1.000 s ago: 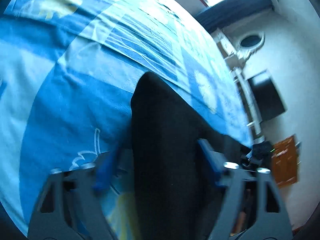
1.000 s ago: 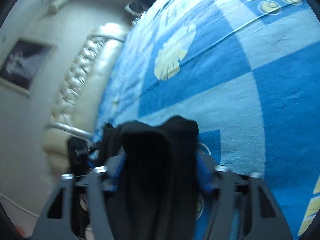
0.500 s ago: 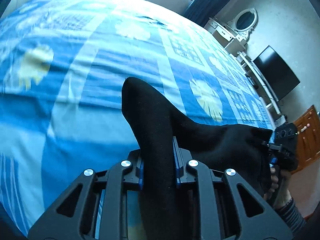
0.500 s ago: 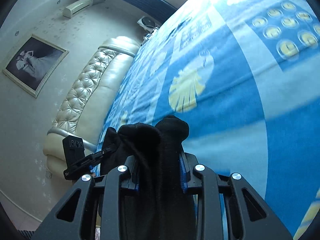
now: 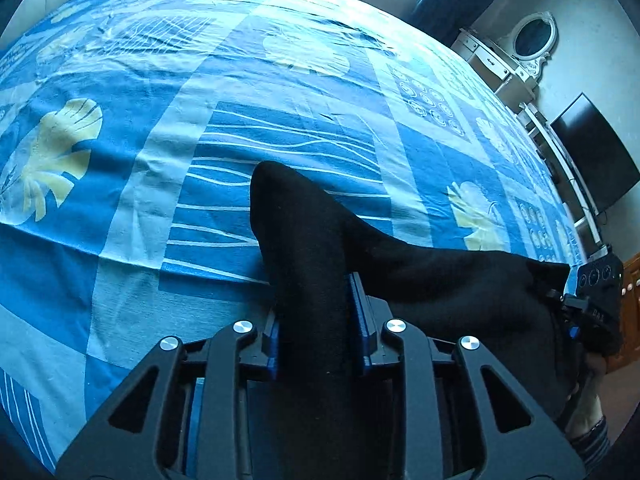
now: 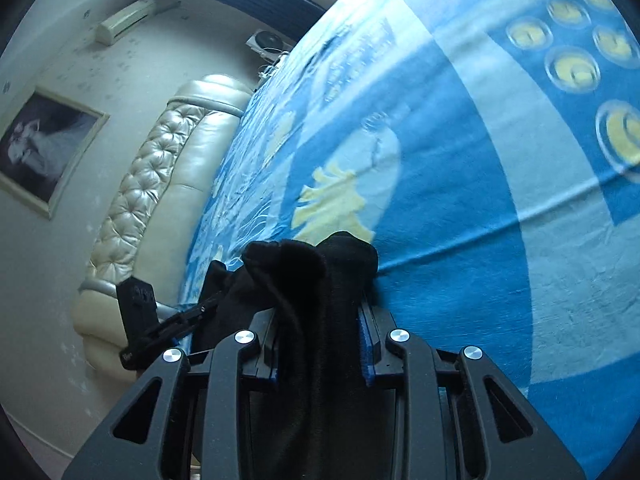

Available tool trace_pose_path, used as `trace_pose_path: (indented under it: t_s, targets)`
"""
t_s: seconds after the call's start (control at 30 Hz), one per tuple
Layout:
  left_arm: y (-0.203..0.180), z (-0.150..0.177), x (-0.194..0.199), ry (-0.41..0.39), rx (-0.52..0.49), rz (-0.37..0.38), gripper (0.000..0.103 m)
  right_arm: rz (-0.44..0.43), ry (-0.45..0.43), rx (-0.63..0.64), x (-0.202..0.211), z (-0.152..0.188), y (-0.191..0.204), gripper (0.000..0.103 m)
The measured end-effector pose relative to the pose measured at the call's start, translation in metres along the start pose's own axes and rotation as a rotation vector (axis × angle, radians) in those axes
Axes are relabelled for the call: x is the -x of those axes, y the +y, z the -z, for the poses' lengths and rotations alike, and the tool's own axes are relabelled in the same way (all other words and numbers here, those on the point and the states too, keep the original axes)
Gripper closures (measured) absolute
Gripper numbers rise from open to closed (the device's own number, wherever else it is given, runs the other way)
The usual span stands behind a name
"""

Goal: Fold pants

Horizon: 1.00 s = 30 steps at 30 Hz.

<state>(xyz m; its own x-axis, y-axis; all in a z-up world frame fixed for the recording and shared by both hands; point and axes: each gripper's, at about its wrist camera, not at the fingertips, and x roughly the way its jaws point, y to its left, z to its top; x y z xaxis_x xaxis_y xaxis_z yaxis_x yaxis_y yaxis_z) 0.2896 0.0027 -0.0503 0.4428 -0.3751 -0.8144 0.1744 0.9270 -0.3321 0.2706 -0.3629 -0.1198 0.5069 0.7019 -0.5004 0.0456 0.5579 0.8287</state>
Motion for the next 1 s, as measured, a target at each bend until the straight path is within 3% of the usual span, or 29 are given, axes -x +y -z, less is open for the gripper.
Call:
trace_pose_path:
  t_s: [0.6, 0.67, 0.77, 0.8, 0.83, 1.0]
  targets:
    - [0.001, 0.002, -0.002, -0.016, -0.01, 0.01, 0.072, -0.036, -0.013, -0.028, 0.001, 0.002, -0.005, 0.074]
    - [0.0, 0.002, -0.001, -0.016, -0.015, 0.003, 0.067, -0.039, -0.013, -0.035, 0.003, 0.002, -0.007, 0.073]
    - [0.003, 0.004, 0.004, -0.026, 0.003, 0.008, 0.05, -0.062, -0.015, -0.075, 0.007, 0.004, -0.009, 0.066]
    - [0.006, 0.006, 0.008, -0.031, 0.022, 0.004, 0.035, -0.068, -0.016, -0.086, 0.009, 0.005, -0.009, 0.064]
    - [0.009, 0.008, 0.013, -0.034, 0.046, 0.009, 0.028, -0.069, -0.019, -0.1, 0.014, 0.007, -0.008, 0.061]
    - [0.029, 0.038, 0.046, -0.022, 0.143, 0.118, 0.024, -0.081, -0.03, -0.144, 0.048, 0.028, -0.008, 0.044]
